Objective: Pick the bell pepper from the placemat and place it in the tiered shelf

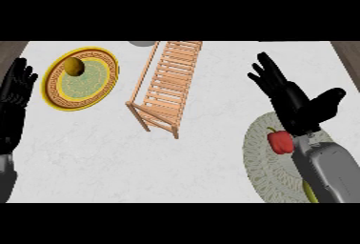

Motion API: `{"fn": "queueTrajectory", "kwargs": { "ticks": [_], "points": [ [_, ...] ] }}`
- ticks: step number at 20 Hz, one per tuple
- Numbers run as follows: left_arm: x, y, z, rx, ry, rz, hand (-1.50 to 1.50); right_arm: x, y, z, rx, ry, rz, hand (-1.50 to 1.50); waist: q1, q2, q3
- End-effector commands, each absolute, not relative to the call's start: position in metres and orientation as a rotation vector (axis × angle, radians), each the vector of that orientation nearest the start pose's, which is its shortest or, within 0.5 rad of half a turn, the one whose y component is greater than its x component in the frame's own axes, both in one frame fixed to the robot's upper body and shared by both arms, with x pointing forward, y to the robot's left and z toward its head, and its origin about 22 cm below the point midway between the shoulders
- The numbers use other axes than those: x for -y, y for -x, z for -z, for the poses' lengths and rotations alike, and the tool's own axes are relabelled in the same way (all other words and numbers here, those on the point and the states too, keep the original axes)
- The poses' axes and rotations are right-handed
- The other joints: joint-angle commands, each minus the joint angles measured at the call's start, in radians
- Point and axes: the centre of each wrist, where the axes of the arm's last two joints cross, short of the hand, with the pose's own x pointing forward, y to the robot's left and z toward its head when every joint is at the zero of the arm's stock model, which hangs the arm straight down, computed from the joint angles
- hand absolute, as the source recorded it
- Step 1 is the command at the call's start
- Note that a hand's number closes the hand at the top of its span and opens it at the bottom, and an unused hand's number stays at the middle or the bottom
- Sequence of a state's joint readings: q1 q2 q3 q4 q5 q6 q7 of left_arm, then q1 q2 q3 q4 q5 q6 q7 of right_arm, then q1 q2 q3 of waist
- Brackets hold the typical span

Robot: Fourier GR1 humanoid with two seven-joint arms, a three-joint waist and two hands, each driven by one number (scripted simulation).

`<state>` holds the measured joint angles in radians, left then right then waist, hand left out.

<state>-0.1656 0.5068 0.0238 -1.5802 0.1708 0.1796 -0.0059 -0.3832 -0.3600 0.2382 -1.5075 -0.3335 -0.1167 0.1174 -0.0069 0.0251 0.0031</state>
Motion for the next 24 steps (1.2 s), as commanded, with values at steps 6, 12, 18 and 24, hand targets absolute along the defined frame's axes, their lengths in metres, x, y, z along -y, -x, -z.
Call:
{"fn": "queueTrajectory", "kwargs": {
  "ticks": [6, 12, 18, 24],
  "points": [
    [-0.294, -0.271, -0.067, 1.670, -0.293, -0.025, 0.00, 0.286, -0.333, -0.097, 1.749, -0.540, -0.344, 1.50, 0.024, -0.017, 0.000],
    [-0.275, -0.249, -0.042, 1.621, -0.249, -0.041, 0.00, 0.363, -0.336, -0.079, 1.721, -0.512, -0.020, -1.50, 0.022, -0.022, -0.001],
    [-0.278, -0.254, -0.049, 1.602, -0.246, -0.029, 0.00, 0.404, -0.327, -0.116, 1.675, -0.528, -0.473, -1.50, 0.015, -0.024, -0.003],
    [-0.271, -0.251, -0.046, 1.586, -0.242, -0.051, 0.00, 0.404, -0.317, -0.180, 1.558, -0.346, -0.959, -1.50, 0.004, -0.029, -0.004]
  ]
}}
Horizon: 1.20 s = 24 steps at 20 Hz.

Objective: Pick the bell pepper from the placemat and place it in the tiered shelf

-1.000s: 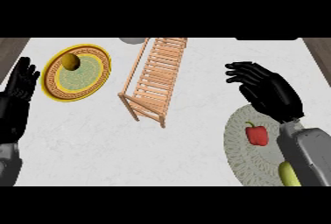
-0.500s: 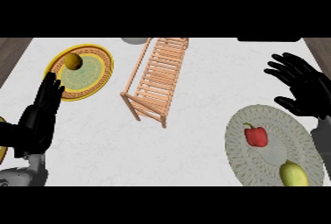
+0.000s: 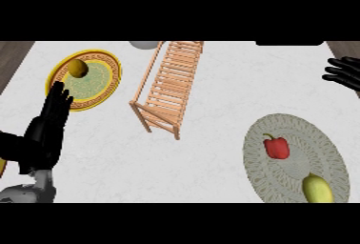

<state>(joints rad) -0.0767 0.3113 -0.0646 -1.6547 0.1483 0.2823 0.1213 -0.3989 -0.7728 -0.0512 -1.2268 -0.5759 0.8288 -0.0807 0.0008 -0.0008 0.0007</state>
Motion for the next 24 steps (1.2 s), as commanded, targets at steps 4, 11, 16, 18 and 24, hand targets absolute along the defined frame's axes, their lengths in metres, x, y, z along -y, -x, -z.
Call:
{"fn": "queueTrajectory", "kwargs": {
  "ticks": [4, 11, 16, 18, 24],
  "points": [
    [-0.278, -0.249, -0.052, 1.596, -0.241, -0.042, 0.00, 0.369, -0.314, -0.222, 1.561, -0.029, -1.186, -1.50, 0.003, -0.006, -0.002],
    [-0.261, -0.262, -0.056, 1.598, -0.232, -0.050, 0.00, 0.329, -0.296, -0.197, 1.403, 0.191, -1.339, -1.50, -0.007, -0.001, -0.001],
    [-0.278, -0.263, -0.065, 1.609, -0.254, -0.045, 0.00, 0.300, -0.282, -0.191, 1.354, 0.312, -1.388, -1.50, -0.005, -0.001, -0.001],
    [-0.272, -0.254, -0.058, 1.603, -0.246, -0.047, 0.00, 0.298, -0.294, -0.174, 1.309, 0.391, -1.419, -1.50, 0.008, 0.002, -0.001],
    [-0.276, -0.254, -0.049, 1.619, -0.246, -0.036, 0.00, 0.297, -0.290, -0.141, 1.160, 0.542, -1.503, -1.50, 0.004, 0.002, -0.001]
  ]
}}
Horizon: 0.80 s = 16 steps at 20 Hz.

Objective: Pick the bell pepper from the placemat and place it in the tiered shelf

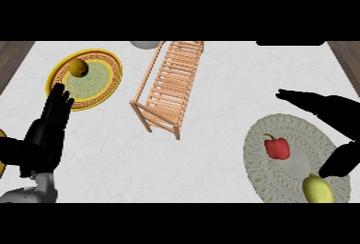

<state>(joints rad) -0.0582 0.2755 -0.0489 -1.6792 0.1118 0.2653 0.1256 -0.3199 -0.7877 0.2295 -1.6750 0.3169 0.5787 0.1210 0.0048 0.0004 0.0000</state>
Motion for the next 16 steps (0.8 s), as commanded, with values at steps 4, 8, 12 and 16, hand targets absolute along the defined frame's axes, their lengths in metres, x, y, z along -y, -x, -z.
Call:
{"fn": "queueTrajectory", "kwargs": {
  "ticks": [4, 8, 12, 16],
  "points": [
    [-0.280, -0.251, -0.051, 1.609, -0.238, -0.042, 0.00, 0.310, -0.293, -0.117, 1.158, 0.505, -1.458, -1.50, -0.001, 0.000, 0.000],
    [-0.267, -0.260, -0.061, 1.610, -0.246, -0.042, 0.00, 0.313, -0.305, -0.118, 1.177, 0.505, -1.452, -1.50, -0.001, 0.000, 0.000],
    [-0.283, -0.262, -0.042, 1.588, -0.253, -0.033, 0.00, 0.308, -0.295, -0.093, 1.181, 0.488, -1.457, -1.50, -0.004, 0.001, 0.000],
    [-0.262, -0.251, -0.060, 1.598, -0.247, -0.039, 0.00, 0.309, -0.300, -0.075, 1.151, 0.498, -1.478, -1.50, 0.000, 0.000, 0.000]
  ]
}}
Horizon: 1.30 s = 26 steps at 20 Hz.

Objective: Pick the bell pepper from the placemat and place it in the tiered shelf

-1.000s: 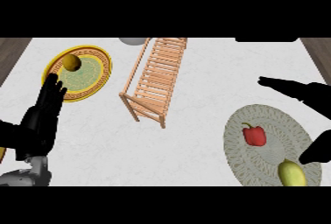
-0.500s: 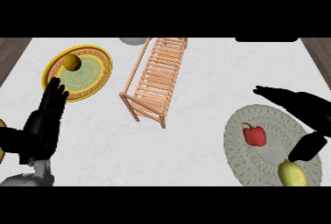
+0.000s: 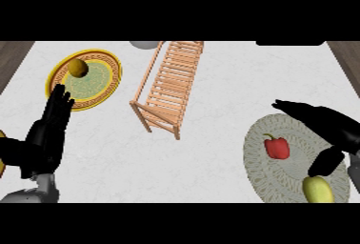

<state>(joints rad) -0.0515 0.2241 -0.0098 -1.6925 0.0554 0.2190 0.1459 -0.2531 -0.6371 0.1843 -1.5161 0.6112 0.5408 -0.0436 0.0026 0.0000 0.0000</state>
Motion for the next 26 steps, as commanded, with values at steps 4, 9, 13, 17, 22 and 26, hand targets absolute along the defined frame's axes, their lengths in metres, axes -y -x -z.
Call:
{"fn": "queueTrajectory", "kwargs": {
  "ticks": [4, 9, 13, 17, 22, 26],
  "points": [
    [-0.275, -0.247, -0.061, 1.604, -0.249, -0.026, 0.00, 0.310, -0.310, -0.070, 1.168, 0.471, -1.449, -1.50, 0.003, 0.000, 0.000],
    [-0.252, -0.263, -0.057, 1.603, -0.242, -0.049, 0.00, 0.308, -0.301, -0.042, 1.227, 0.467, -1.419, -1.50, -0.002, 0.000, 0.000],
    [-0.255, -0.240, -0.037, 1.612, -0.231, -0.027, 0.00, 0.323, -0.307, -0.044, 1.240, 0.458, -1.445, -1.50, 0.002, 0.000, 0.000],
    [-0.264, -0.246, -0.069, 1.611, -0.250, -0.047, 0.00, 0.303, -0.304, -0.023, 1.196, 0.442, -1.441, -1.50, 0.001, 0.000, 0.000],
    [-0.272, -0.263, -0.066, 1.589, -0.239, -0.036, 0.00, 0.286, -0.314, -0.020, 1.133, 0.414, -1.501, 1.50, -0.001, 0.000, 0.000],
    [-0.261, -0.239, -0.048, 1.624, -0.236, -0.049, 0.00, 0.277, -0.318, -0.013, 1.206, 0.457, -1.585, 1.50, 0.004, 0.000, 0.000]
  ]
}}
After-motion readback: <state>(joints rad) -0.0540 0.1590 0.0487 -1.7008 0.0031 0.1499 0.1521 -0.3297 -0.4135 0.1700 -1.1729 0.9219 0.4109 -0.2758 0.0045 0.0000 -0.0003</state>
